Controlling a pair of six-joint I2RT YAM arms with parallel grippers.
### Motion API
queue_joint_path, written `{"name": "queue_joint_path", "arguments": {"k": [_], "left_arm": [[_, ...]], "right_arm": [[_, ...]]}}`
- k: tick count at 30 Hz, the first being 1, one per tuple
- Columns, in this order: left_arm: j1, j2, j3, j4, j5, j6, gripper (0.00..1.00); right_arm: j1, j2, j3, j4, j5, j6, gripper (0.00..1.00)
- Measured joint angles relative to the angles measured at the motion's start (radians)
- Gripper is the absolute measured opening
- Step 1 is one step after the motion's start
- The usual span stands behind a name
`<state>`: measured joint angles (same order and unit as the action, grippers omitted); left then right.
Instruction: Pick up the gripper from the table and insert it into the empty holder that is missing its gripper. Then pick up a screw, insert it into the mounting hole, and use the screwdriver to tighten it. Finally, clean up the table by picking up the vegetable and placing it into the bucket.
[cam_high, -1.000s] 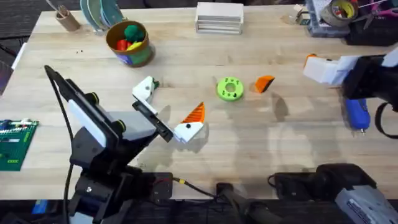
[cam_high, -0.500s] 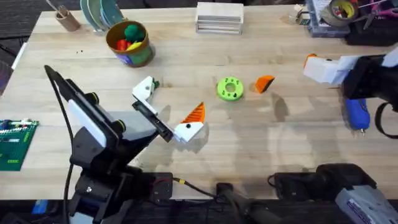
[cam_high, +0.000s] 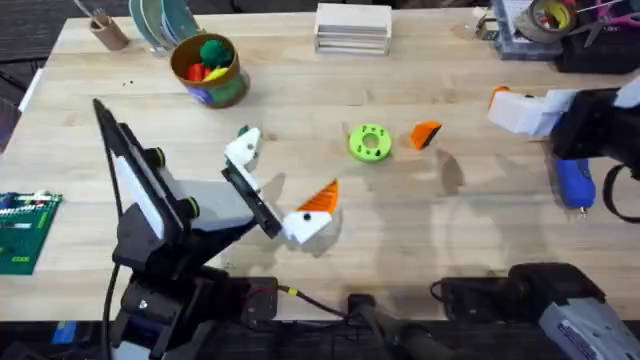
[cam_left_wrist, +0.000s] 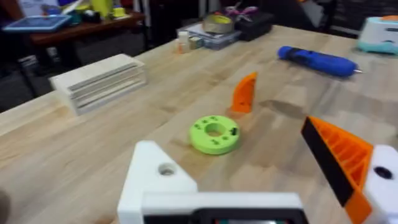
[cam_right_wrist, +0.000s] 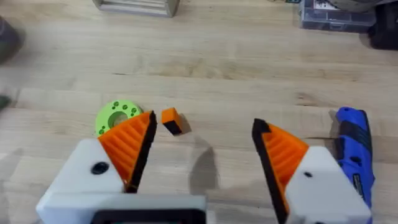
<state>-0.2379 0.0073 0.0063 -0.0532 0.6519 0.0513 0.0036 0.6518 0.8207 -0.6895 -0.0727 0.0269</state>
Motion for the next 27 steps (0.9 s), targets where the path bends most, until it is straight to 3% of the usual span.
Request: {"name": "queue_joint_path", "arguments": {"k": [5, 9, 27], "left_arm": [[0.0, 0.0, 0.0, -0.007, 0.136, -0.007, 0.993], [0.0, 0.0, 0.0, -0.011, 0.202, -0.019, 0.993], [0.0, 0.0, 0.0, -0.012, 0.246, -0.057, 0.993]], "right_arm": [[0.0, 0.0, 0.0, 0.0, 0.0, 0.0, 0.991], [0.0, 0.0, 0.0, 0.0, 0.0, 0.0, 0.991], [0.0, 0.0, 0.0, 0.0, 0.0, 0.0, 0.991]]}}
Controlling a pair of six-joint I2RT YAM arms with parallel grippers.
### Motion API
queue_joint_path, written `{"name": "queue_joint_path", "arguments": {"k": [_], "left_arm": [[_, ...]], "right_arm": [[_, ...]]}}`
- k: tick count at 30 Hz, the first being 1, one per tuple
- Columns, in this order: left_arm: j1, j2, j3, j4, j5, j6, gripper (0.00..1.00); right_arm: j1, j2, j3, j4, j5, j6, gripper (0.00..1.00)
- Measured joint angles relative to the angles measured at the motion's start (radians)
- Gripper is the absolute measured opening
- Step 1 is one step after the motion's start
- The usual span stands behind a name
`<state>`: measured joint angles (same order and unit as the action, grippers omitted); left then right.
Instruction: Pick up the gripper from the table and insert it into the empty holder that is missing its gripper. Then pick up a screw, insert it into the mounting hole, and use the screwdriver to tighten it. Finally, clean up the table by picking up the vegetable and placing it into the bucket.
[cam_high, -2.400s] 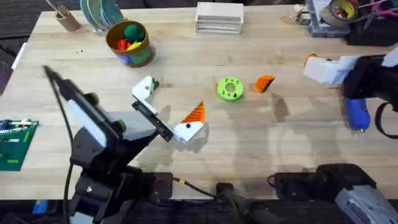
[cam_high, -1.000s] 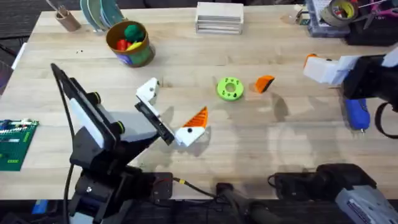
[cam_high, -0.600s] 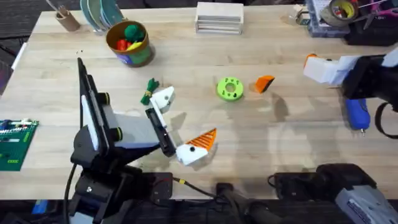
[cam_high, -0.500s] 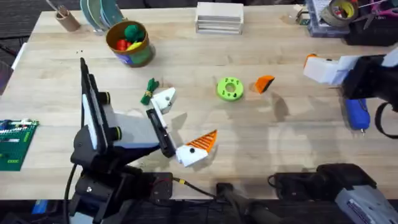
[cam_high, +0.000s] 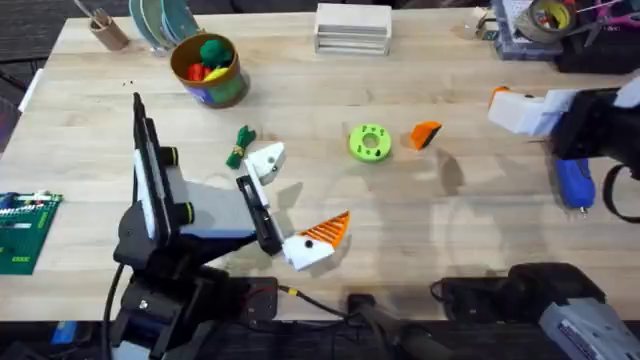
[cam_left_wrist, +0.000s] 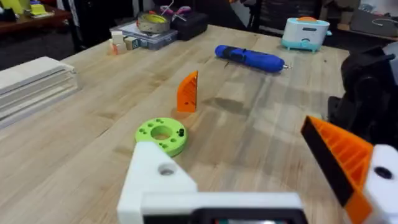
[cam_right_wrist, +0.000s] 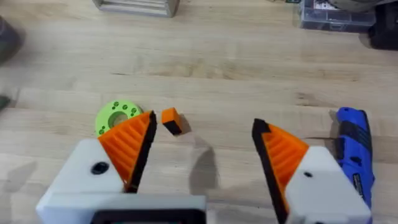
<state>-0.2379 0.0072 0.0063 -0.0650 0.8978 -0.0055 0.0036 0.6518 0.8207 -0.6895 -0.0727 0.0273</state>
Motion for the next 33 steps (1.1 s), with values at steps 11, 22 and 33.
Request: {"name": "queue_joint_path", "arguments": {"k": [11, 22, 33], "left_arm": [[0.0, 0.0, 0.0, 0.0, 0.0, -0.003, 0.993], [0.0, 0.0, 0.0, 0.0, 0.0, -0.003, 0.993], [0.0, 0.0, 0.0, 0.0, 0.0, -0.003, 0.993]], "right_arm": [[0.0, 0.0, 0.0, 0.0, 0.0, 0.0, 0.991], [0.007, 0.036, 0.001, 0.0, -0.081, -0.001, 0.991], [0.139, 0.24, 0.002, -0.001, -0.143, -0.141, 0.992]]}}
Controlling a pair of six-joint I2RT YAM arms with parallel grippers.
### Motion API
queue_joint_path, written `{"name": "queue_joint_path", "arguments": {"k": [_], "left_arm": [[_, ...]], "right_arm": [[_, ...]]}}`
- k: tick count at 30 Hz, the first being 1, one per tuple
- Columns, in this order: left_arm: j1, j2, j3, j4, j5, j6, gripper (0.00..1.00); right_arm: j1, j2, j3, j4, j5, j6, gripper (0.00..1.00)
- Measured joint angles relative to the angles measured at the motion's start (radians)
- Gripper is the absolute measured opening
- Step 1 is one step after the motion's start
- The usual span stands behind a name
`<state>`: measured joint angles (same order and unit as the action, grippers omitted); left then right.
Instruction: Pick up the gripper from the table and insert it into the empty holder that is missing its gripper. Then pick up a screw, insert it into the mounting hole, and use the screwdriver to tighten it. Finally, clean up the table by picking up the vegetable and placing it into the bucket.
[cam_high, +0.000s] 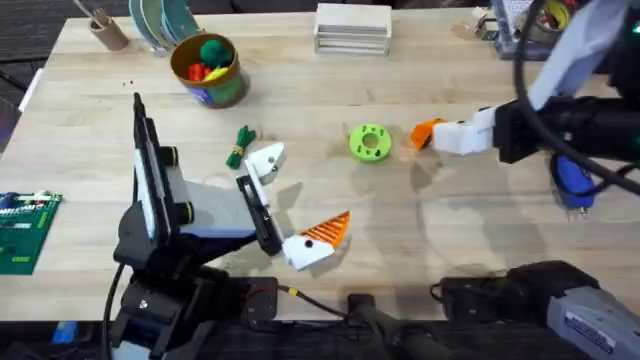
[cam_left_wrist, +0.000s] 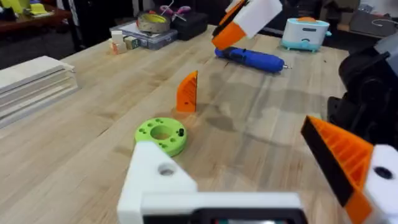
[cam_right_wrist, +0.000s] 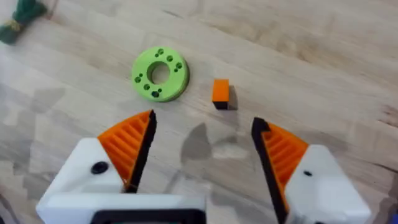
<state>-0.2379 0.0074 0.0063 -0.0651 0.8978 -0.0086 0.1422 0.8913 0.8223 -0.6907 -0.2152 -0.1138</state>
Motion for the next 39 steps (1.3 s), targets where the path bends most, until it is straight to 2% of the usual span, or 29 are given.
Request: {"name": "queue_joint_path", "arguments": {"k": [17, 23, 30, 35, 39], "left_arm": [[0.0, 0.0, 0.0, 0.0, 0.0, 0.0, 0.993], [0.0, 0.0, 0.0, 0.0, 0.0, 0.0, 0.993], [0.0, 0.0, 0.0, 0.0, 0.0, 0.0, 0.993], [0.0, 0.0, 0.0, 0.0, 0.0, 0.0, 0.993], [0.0, 0.0, 0.0, 0.0, 0.0, 0.0, 0.993]], "right_arm": [[0.004, 0.332, 0.0, 0.053, -0.003, -0.014, 0.991], [0.005, 0.403, 0.0, 0.142, 0.002, -0.059, 0.991], [0.029, 0.453, 0.0, 0.195, 0.08, -0.106, 0.988], [0.032, 0.454, 0.0, 0.202, 0.096, -0.111, 0.824], [0.032, 0.454, 0.0, 0.202, 0.099, -0.111, 0.794]]}}
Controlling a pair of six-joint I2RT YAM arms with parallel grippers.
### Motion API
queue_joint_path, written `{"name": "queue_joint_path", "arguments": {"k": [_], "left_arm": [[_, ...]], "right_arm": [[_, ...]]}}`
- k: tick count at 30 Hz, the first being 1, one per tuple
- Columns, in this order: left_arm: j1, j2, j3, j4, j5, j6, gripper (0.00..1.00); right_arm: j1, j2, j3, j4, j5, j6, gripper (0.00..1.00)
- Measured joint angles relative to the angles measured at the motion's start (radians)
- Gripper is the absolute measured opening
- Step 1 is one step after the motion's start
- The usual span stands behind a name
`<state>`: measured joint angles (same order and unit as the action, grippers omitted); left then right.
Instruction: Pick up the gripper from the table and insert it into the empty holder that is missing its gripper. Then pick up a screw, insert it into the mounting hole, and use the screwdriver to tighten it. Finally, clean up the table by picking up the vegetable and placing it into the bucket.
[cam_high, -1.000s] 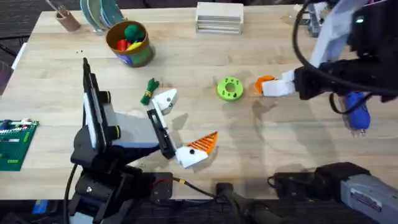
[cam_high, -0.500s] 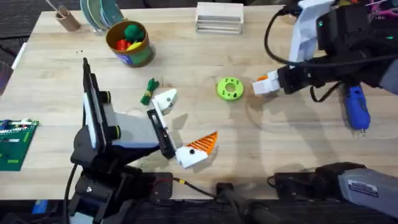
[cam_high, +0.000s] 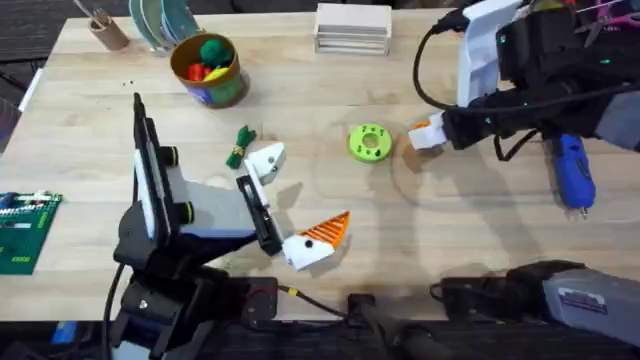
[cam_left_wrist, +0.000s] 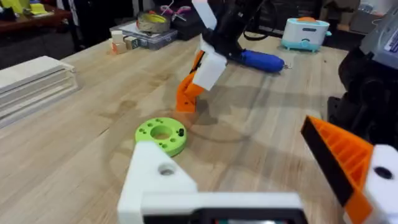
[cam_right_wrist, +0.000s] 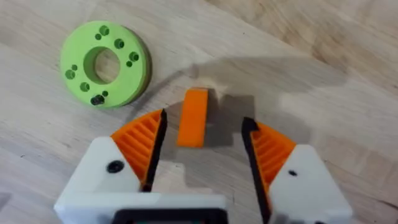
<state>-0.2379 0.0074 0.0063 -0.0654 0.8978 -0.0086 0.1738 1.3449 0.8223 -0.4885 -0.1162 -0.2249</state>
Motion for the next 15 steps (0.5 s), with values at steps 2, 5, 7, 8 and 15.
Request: {"name": "queue_joint_path", "arguments": {"k": [2, 5, 7, 8, 15], "left_arm": [[0.0, 0.0, 0.0, 0.0, 0.0, 0.0, 0.993], [0.0, 0.0, 0.0, 0.0, 0.0, 0.0, 0.993], [0.0, 0.0, 0.0, 0.0, 0.0, 0.0, 0.993], [0.0, 0.0, 0.0, 0.0, 0.0, 0.0, 0.993], [0.0, 0.0, 0.0, 0.0, 0.0, 0.0, 0.992]], "right_arm": [[0.0, 0.0, 0.0, 0.0, 0.0, 0.0, 0.744], [0.0, 0.0, 0.0, 0.003, -0.001, 0.0, 0.53], [0.0, 0.0, 0.0, 0.005, -0.009, 0.0, 0.432], [0.0, 0.0, 0.0, 0.007, -0.016, 0.0, 0.409], [0.0, 0.0, 0.0, 0.024, -0.045, 0.0, 0.234]]}}
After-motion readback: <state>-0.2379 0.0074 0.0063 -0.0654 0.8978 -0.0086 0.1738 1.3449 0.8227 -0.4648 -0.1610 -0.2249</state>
